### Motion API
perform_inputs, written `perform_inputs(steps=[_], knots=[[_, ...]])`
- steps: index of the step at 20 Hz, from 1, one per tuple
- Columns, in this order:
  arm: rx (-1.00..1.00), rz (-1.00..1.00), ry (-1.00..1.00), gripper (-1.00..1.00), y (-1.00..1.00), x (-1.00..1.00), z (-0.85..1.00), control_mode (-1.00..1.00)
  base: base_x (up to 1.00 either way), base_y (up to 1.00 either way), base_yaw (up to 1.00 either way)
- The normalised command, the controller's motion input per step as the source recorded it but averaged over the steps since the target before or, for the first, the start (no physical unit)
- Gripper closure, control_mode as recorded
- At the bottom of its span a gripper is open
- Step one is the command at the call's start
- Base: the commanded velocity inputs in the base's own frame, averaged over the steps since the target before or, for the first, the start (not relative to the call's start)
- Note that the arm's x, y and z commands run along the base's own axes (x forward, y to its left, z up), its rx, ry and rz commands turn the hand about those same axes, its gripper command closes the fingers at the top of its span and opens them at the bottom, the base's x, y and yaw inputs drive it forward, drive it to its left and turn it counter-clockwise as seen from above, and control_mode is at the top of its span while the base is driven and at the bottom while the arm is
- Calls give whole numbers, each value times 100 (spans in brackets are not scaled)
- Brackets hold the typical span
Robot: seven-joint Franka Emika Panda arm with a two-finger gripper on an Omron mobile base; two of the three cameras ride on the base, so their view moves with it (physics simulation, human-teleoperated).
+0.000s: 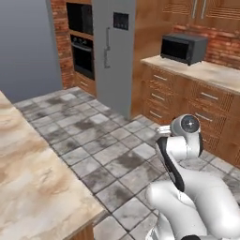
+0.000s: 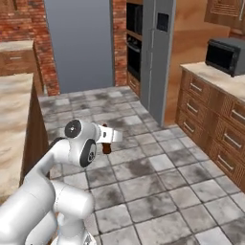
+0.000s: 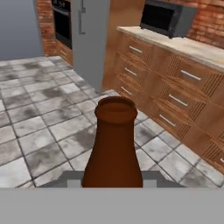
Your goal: Place the large bottle from the dining counter next to the other large bottle outside the sink, and place the small bottle from the dining counter next to the other small bottle inside the sink.
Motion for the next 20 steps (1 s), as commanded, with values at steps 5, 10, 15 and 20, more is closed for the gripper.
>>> perform_inputs(steps=[5, 10, 15, 20], knots=[[0, 0, 0, 100, 0, 0, 0, 100, 100, -30, 49], [0, 0, 0, 100, 0, 0, 0, 100, 100, -39, 39], [0, 0, 0, 100, 0, 0, 0, 100, 100, -48, 31], [0, 0, 0, 100, 0, 0, 0, 100, 100, -52, 31]])
